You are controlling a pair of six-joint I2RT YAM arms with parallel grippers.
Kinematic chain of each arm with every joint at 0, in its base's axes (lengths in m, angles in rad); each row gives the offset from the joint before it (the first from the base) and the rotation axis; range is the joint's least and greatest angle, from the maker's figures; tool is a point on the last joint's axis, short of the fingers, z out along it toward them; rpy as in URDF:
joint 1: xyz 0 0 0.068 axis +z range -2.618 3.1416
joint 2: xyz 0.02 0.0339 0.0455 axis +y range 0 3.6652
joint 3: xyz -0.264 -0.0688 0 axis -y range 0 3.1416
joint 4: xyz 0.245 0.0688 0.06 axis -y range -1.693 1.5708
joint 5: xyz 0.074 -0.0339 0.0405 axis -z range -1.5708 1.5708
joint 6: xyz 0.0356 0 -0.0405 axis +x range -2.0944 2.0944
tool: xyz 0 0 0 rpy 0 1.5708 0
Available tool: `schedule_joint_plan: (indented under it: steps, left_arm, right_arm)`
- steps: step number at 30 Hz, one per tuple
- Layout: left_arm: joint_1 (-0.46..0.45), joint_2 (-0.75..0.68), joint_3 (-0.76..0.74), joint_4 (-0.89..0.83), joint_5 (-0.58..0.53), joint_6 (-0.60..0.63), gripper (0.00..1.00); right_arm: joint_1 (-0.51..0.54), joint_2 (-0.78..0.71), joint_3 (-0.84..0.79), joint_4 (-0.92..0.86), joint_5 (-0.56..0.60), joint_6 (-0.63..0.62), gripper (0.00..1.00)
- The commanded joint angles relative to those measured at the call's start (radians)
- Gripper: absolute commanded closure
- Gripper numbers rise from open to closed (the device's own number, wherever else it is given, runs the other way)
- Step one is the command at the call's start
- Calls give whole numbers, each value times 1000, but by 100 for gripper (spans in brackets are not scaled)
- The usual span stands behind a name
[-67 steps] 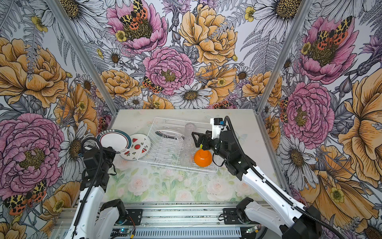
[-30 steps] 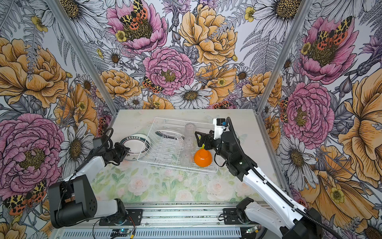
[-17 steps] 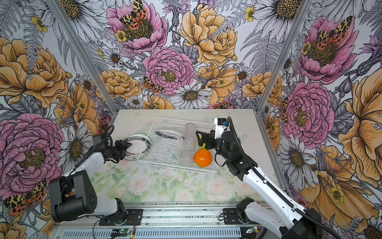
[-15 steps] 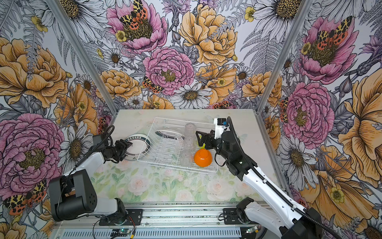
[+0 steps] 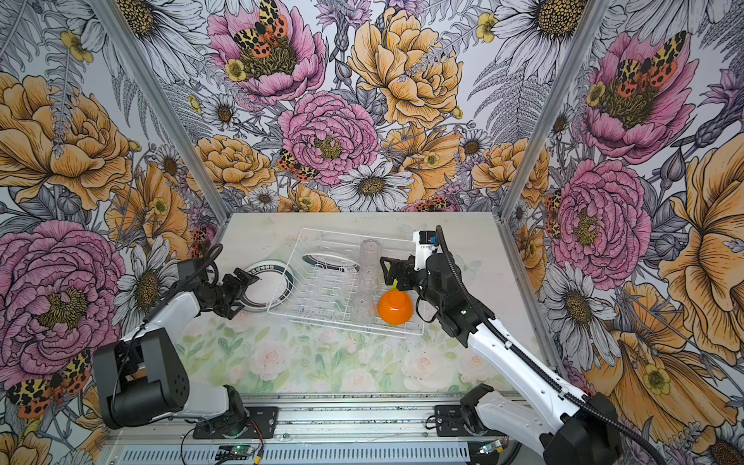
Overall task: Unload the mixed dishes from the dish rack
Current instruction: 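Lower the plate onto the watermelon plate with the left gripper while the right withdraws, then move the right gripper to the next green-and-red-rimmed plate while the left rises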
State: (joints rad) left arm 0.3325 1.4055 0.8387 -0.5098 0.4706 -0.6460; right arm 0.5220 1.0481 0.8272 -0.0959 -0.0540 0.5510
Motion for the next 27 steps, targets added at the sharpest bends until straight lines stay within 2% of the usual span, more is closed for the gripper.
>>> schedule_joint_plan:
  steps: [1, 6, 13, 21, 27]
  left_arm:
    - [7, 4, 52, -92, -82, 52, 1]
    - [7, 19, 79, -169, -187, 64, 1]
    - [4, 35, 96, -193, -191, 66, 1]
    - [-17, -111, 103, -181, -193, 97, 1]
    - [-45, -220, 104, -137, -199, 119, 1]
  right_arm:
    - [-8, 9, 12, 3, -9, -19, 6]
    - [-10, 12, 12, 0, -4, -29, 6]
    - [-13, 16, 13, -2, -5, -33, 6]
    - [-15, 63, 34, -7, -42, -37, 6]
    - [-11, 163, 98, -7, -147, -50, 8]
